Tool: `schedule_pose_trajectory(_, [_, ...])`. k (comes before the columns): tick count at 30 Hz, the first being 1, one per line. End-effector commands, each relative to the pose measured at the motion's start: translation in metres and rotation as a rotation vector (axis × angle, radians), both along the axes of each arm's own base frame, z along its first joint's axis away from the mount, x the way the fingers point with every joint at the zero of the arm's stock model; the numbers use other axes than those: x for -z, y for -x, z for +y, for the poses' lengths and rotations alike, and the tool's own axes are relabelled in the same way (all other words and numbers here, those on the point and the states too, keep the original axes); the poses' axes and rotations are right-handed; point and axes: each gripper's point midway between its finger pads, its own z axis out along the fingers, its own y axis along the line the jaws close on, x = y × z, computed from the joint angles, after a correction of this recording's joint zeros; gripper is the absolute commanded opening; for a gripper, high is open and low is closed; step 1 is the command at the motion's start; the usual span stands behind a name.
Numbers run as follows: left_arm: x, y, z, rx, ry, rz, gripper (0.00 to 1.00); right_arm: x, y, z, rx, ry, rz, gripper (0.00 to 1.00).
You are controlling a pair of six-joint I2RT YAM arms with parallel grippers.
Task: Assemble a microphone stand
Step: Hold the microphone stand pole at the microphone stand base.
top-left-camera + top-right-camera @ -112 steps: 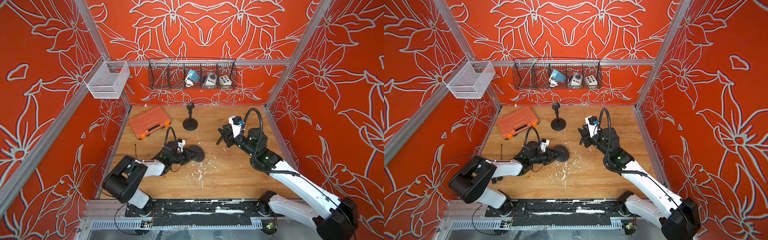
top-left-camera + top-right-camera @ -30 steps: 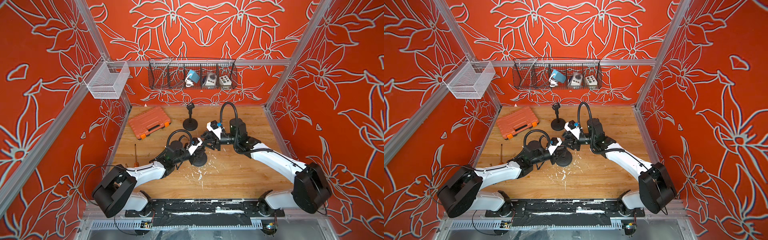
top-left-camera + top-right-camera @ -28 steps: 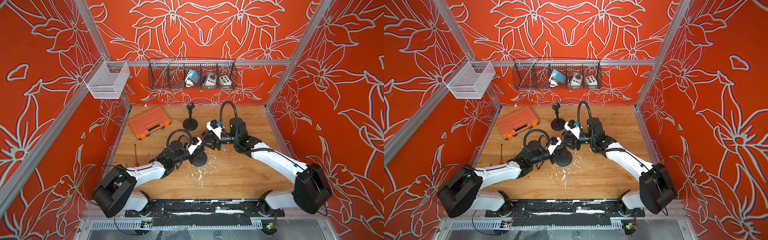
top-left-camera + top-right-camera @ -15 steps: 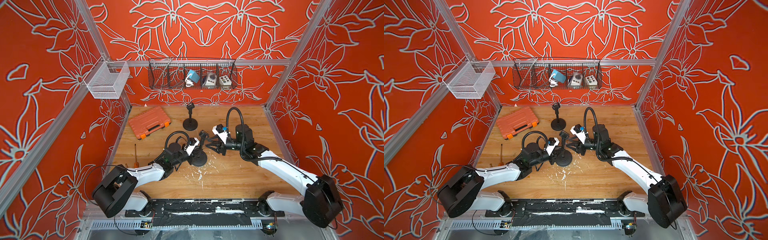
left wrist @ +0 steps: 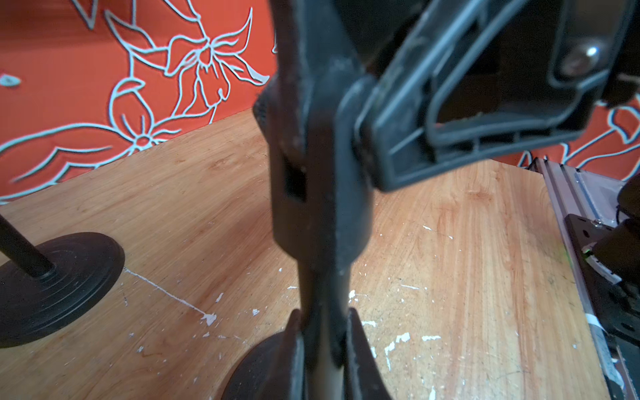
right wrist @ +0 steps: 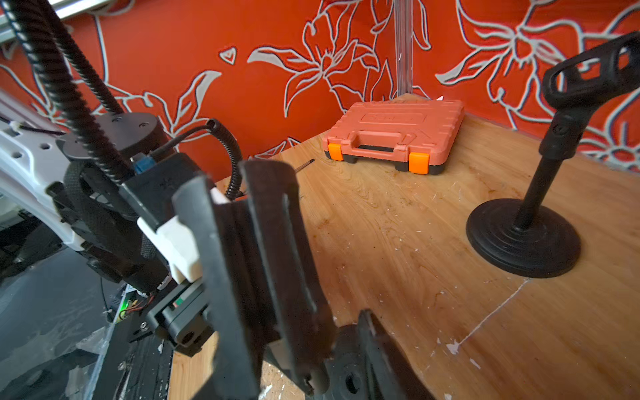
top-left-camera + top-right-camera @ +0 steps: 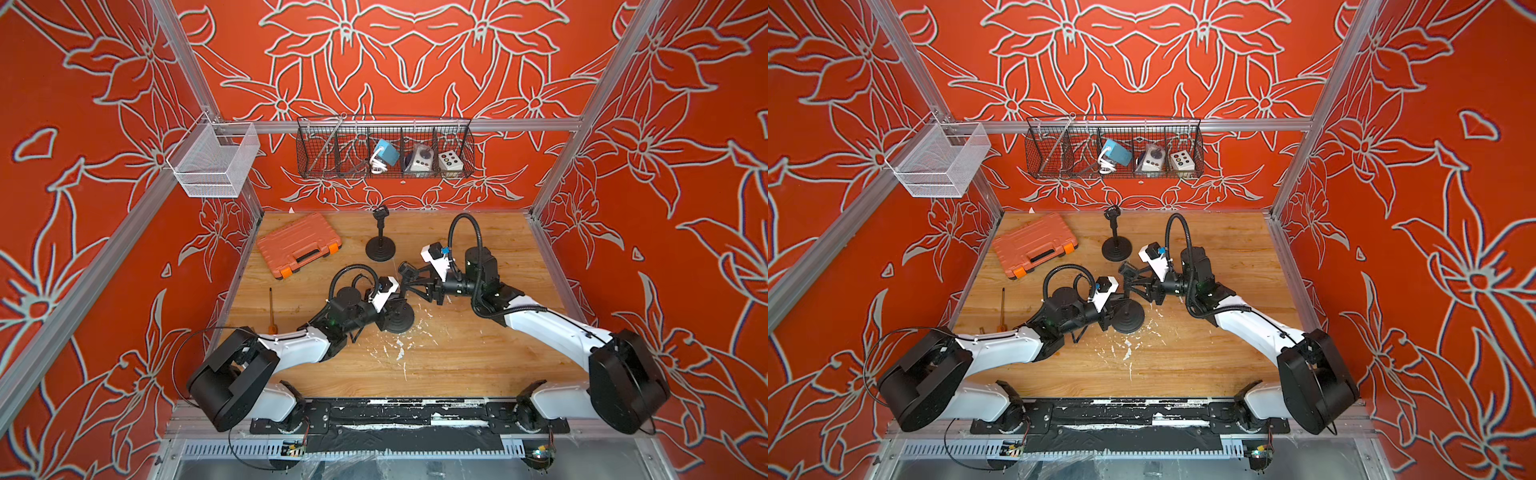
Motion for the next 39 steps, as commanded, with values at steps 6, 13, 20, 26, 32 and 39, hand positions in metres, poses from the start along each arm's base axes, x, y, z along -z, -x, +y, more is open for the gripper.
schedule_pose_trajectory(6, [-0.013,-0.002,-0.006,0.031,0.028,-0.055,0.00,-0.005,0.014,0.015,-0.116,-0.063,-0.033,0.32])
schedule_pose_trajectory(13, [-0.013,-0.002,-0.008,0.041,0.028,-0.056,0.00,-0.003,0.018,0.019,-0.135,-0.082,-0.039,0.25])
schedule_pose_trajectory(20, [-0.015,0.000,-0.011,0.063,0.040,-0.060,0.00,0.006,0.018,0.022,-0.140,-0.091,-0.006,0.36])
schedule_pose_trajectory(26, [-0.018,0.000,-0.012,0.067,0.047,-0.064,0.00,0.005,0.019,0.022,-0.142,-0.110,-0.026,0.24])
schedule_pose_trajectory(32, [-0.014,-0.003,-0.009,0.044,0.037,-0.045,0.03,0.004,0.023,0.017,-0.139,-0.109,-0.088,0.00])
schedule_pose_trajectory(39, [-0.009,-0.002,0.002,-0.025,0.068,-0.002,0.46,0.016,0.020,0.008,-0.067,-0.076,-0.192,0.00])
